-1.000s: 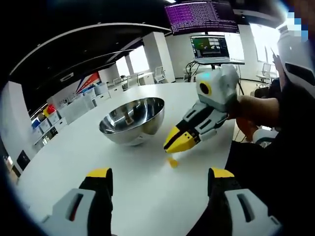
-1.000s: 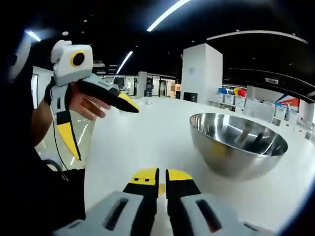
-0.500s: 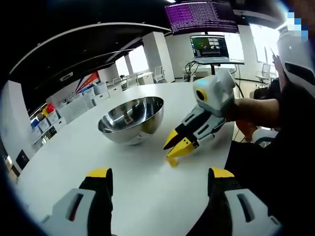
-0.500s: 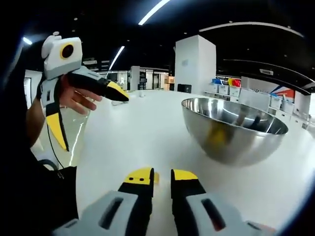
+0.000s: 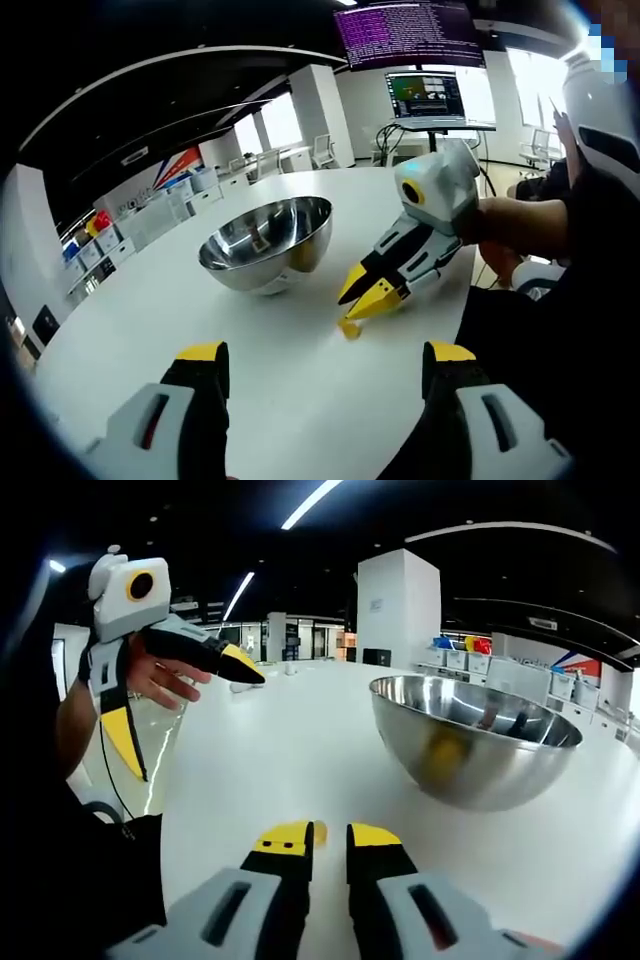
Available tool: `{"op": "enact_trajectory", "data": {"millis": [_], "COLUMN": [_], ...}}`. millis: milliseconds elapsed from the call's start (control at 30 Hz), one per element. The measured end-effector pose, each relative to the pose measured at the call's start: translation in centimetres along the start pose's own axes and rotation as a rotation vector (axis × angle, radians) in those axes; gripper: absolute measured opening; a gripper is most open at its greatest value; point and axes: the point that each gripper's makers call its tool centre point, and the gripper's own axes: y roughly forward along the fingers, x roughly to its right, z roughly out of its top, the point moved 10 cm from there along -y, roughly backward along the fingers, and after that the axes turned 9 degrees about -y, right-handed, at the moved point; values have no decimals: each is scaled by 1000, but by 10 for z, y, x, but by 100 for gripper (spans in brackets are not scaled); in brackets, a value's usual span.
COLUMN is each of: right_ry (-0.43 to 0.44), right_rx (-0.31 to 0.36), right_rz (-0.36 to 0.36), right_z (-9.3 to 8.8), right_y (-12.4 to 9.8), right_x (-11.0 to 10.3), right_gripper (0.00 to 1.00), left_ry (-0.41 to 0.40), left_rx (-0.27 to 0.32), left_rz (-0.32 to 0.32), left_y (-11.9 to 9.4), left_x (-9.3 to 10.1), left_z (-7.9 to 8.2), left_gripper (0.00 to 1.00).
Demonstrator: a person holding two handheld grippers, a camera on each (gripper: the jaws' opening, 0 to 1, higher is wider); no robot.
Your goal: Pick up the QQ candy scattered on the table and place it into the stainless steel bowl on the table
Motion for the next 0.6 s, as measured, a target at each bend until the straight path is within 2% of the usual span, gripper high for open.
{"op": "enact_trajectory", "data": {"millis": [200,333,367,500,600], "right_ry": [7,-11,-32,-9,-23], "right_rx": [6,-23,-6,-13,1], "right_rz": [17,28,21,26,22], "right_z": [-1,-4,-3,-3,-2], "right_y": [6,12,13,13,14], "right_x": [-6,-9,-8,-7,-7], "right_gripper": [12,12,12,11,8], "left_ry": [3,1,1,-1,-2], "left_rx": [-3,-3,-4,-5,-6], "left_rz": [-3,-1,-2,0,-1], "left_y": [0,0,0,0,1], "left_x": [1,1,1,0,-1], "left_z": [0,-1,-1,-2,-2], "left_gripper": [79,79,79,79,79]}}
